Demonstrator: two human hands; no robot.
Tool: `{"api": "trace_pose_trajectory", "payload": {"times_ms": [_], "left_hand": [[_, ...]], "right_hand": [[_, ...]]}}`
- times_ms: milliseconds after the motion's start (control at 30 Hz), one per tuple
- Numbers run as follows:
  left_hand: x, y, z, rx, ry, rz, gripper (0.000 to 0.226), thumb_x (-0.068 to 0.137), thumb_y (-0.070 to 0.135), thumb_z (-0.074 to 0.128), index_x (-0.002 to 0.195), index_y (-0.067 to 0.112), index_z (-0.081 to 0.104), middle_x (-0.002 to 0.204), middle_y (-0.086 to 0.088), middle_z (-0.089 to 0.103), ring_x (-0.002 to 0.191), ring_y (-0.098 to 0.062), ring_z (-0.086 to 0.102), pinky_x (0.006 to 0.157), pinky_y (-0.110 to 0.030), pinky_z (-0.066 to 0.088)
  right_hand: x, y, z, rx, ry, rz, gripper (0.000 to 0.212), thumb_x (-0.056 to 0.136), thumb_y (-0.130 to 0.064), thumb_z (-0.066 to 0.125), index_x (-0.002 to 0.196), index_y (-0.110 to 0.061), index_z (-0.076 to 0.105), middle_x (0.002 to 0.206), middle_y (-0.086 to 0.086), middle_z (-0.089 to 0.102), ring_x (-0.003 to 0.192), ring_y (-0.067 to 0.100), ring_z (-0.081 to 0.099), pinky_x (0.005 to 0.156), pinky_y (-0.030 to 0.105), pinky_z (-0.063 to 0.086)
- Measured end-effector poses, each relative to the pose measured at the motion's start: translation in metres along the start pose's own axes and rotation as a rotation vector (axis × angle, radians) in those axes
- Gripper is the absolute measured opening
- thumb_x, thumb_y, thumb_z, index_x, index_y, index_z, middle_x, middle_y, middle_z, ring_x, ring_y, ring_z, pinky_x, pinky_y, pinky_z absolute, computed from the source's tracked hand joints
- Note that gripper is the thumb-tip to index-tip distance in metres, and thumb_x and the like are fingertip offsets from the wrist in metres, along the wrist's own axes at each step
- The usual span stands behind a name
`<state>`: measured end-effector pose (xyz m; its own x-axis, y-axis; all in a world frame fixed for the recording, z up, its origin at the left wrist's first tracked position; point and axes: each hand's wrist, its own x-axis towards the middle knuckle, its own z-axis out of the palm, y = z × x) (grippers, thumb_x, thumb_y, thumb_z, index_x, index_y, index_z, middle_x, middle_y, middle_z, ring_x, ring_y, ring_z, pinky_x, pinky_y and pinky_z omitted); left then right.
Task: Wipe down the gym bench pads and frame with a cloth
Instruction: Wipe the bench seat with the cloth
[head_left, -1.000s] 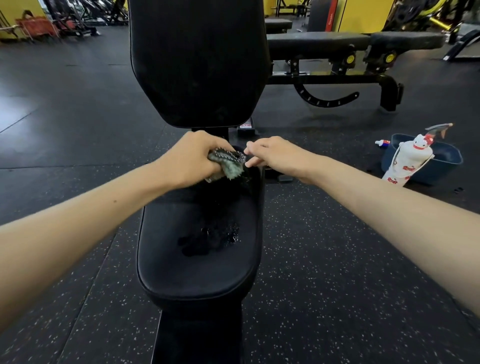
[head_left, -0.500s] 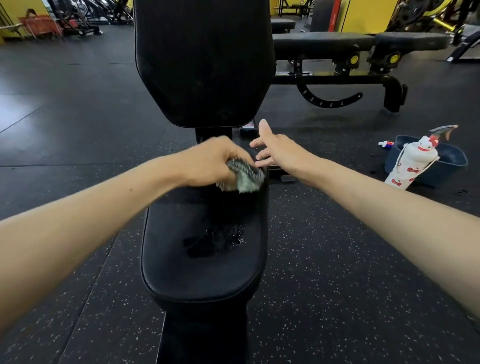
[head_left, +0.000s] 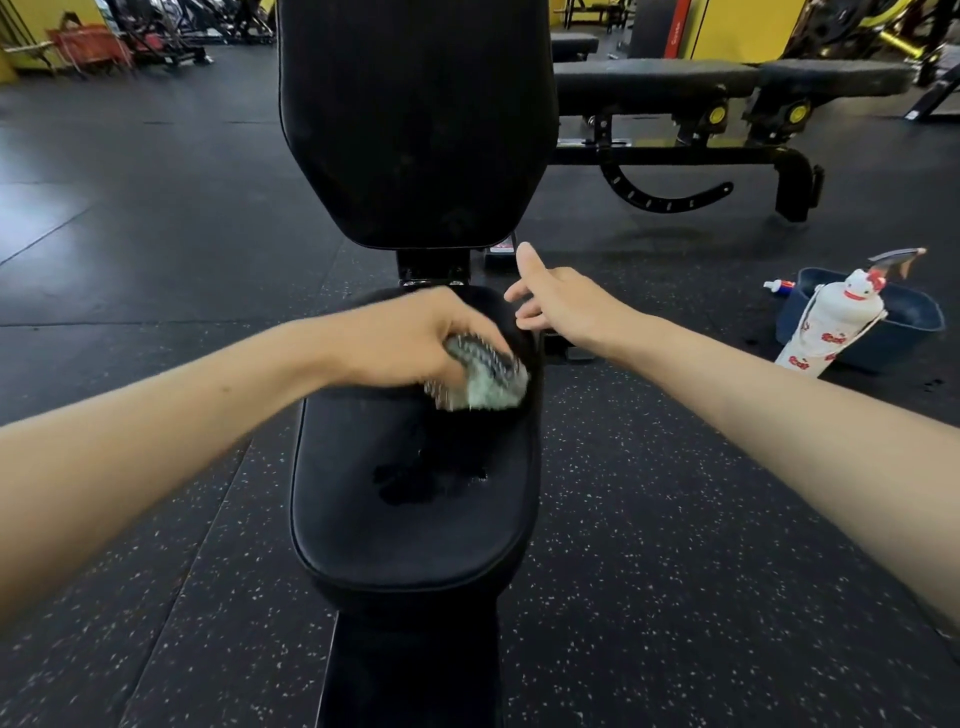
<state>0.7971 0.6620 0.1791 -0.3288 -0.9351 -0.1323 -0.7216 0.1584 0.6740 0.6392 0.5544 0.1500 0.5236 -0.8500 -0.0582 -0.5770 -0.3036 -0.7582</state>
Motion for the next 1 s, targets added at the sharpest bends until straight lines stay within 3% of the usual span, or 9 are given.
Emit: {"api": "trace_pose_trajectory", "payload": {"times_ms": [100, 167, 300, 433, 500, 600, 733, 900, 1000], "left_hand": [[0.017, -0.005, -0.001, 0.065, 0.227, 0.010, 0.042, 0.076, -0.012, 0.058, 0.102, 0.017, 0.073, 0.085, -0.002, 0.074, 0.076, -0.011, 0.068, 0.076, -0.026, 0.056], [0.028, -0.006, 0.011, 0.179, 0.236, 0.014, 0.043, 0.073, -0.010, 0.057, 0.103, 0.017, 0.073, 0.088, -0.006, 0.073, 0.080, -0.018, 0.069, 0.077, -0.036, 0.055], [0.031, -0.003, 0.031, 0.233, 0.224, 0.050, 0.049, 0.073, -0.010, 0.052, 0.105, 0.021, 0.072, 0.095, -0.003, 0.072, 0.089, -0.020, 0.067, 0.081, -0.040, 0.052], [0.014, 0.010, 0.017, 0.154, -0.050, 0.000, 0.048, 0.074, -0.013, 0.059, 0.105, 0.022, 0.073, 0.095, 0.002, 0.074, 0.090, -0.018, 0.068, 0.084, -0.036, 0.054], [0.006, 0.013, 0.005, 0.093, -0.135, -0.012, 0.048, 0.076, -0.014, 0.059, 0.105, 0.021, 0.073, 0.097, 0.005, 0.074, 0.092, -0.016, 0.069, 0.087, -0.031, 0.054], [0.006, 0.001, -0.009, 0.072, 0.103, -0.057, 0.050, 0.076, -0.015, 0.057, 0.102, 0.025, 0.072, 0.095, -0.002, 0.074, 0.087, -0.020, 0.068, 0.085, -0.037, 0.055], [0.001, -0.018, 0.006, 0.206, 0.220, -0.076, 0.052, 0.073, -0.011, 0.060, 0.105, 0.027, 0.072, 0.097, -0.002, 0.073, 0.089, -0.023, 0.068, 0.085, -0.042, 0.053], [-0.021, -0.013, 0.010, 0.136, 0.062, -0.059, 0.052, 0.073, -0.010, 0.059, 0.103, 0.030, 0.072, 0.093, -0.001, 0.073, 0.088, -0.023, 0.067, 0.082, -0.043, 0.054], [-0.037, -0.004, 0.002, 0.053, -0.057, -0.066, 0.050, 0.076, -0.014, 0.059, 0.106, 0.023, 0.072, 0.095, 0.002, 0.074, 0.091, -0.016, 0.069, 0.085, -0.033, 0.055]], "right_hand": [[-0.002, -0.005, -0.001, -0.015, -0.007, -0.009, 0.070, 0.099, -0.059, 0.013, 0.120, -0.013, 0.061, 0.105, 0.010, 0.069, 0.098, 0.014, 0.065, 0.087, 0.030, 0.040], [-0.002, -0.008, 0.000, -0.062, -0.023, -0.021, 0.066, 0.101, -0.055, 0.016, 0.118, -0.010, 0.061, 0.105, 0.010, 0.068, 0.100, 0.016, 0.062, 0.089, 0.031, 0.041], [-0.003, -0.011, 0.003, -0.123, -0.025, -0.019, 0.063, 0.103, -0.046, 0.023, 0.119, 0.003, 0.058, 0.105, 0.018, 0.066, 0.090, 0.021, 0.057, 0.074, 0.028, 0.038], [-0.006, -0.010, 0.001, -0.110, -0.038, 0.000, 0.062, 0.102, -0.047, 0.026, 0.124, 0.004, 0.054, 0.113, 0.021, 0.064, 0.105, 0.031, 0.060, 0.074, 0.028, 0.038], [-0.010, -0.013, 0.001, -0.123, -0.061, -0.004, 0.059, 0.103, -0.045, 0.028, 0.124, 0.004, 0.053, 0.098, 0.014, 0.060, 0.101, 0.027, 0.060, 0.071, 0.026, 0.036], [-0.011, -0.017, 0.002, -0.160, -0.049, -0.036, 0.042, 0.102, -0.032, 0.037, 0.105, 0.006, 0.056, 0.090, 0.010, 0.051, 0.095, 0.034, 0.059, 0.063, 0.029, 0.033], [-0.012, -0.023, 0.008, -0.236, -0.037, -0.112, 0.031, 0.097, -0.012, 0.047, 0.126, -0.014, 0.059, 0.130, 0.005, 0.057, 0.121, 0.018, 0.052, 0.090, 0.023, 0.039], [-0.022, -0.024, 0.013, -0.317, -0.229, -0.197, 0.037, 0.096, -0.011, 0.050, 0.131, -0.022, 0.056, 0.138, 0.001, 0.053, 0.130, 0.014, 0.046, 0.110, 0.033, 0.036], [-0.035, -0.022, 0.009, -0.406, -0.312, -0.245, 0.037, 0.098, -0.012, 0.048, 0.133, -0.024, 0.054, 0.141, -0.007, 0.049, 0.132, 0.010, 0.041, 0.106, 0.022, 0.029]]}}
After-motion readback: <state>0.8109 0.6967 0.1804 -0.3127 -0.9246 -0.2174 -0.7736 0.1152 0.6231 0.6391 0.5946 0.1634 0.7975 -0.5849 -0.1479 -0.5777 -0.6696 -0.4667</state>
